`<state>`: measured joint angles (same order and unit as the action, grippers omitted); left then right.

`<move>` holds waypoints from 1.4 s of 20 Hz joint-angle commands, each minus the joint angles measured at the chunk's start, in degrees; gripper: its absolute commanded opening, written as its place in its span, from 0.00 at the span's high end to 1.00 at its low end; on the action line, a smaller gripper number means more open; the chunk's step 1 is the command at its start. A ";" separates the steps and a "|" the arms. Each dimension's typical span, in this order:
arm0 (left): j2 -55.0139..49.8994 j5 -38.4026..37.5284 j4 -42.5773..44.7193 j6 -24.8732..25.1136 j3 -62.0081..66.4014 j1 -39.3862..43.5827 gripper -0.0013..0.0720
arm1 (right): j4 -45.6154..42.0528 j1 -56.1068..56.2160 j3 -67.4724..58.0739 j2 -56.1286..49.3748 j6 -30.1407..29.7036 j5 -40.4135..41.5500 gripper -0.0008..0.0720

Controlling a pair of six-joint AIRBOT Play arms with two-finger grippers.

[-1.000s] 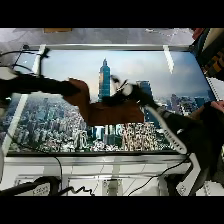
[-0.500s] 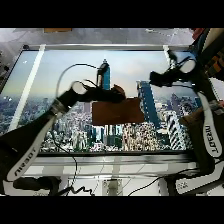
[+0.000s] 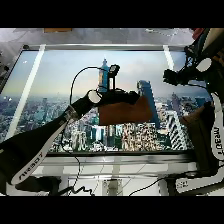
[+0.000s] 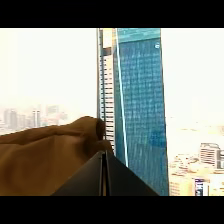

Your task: Fold the clothes and pants, and hang the long-sleeved shirts on hangers.

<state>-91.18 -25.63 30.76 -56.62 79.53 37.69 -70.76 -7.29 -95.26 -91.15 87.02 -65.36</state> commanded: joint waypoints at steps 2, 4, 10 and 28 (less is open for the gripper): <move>1.81 0.76 0.76 0.07 0.04 -0.33 0.01 | -4.74 -0.22 0.35 0.04 -5.27 -0.92 0.97; 2.99 0.66 0.90 0.07 0.04 -1.16 0.02 | -7.04 -0.87 2.58 0.02 -8.33 -1.75 0.97; 5.38 -4.72 0.87 0.07 0.04 -6.05 0.02 | 24.04 -10.75 22.75 -0.96 -34.42 -9.05 0.98; 6.95 -15.85 18.75 0.04 0.04 -14.53 0.02 | 38.38 3.21 34.56 -9.05 -23.34 9.27 0.24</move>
<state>-85.08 -35.73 40.27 -56.58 79.53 25.82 -32.21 -7.68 -60.82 -99.48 63.26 -56.73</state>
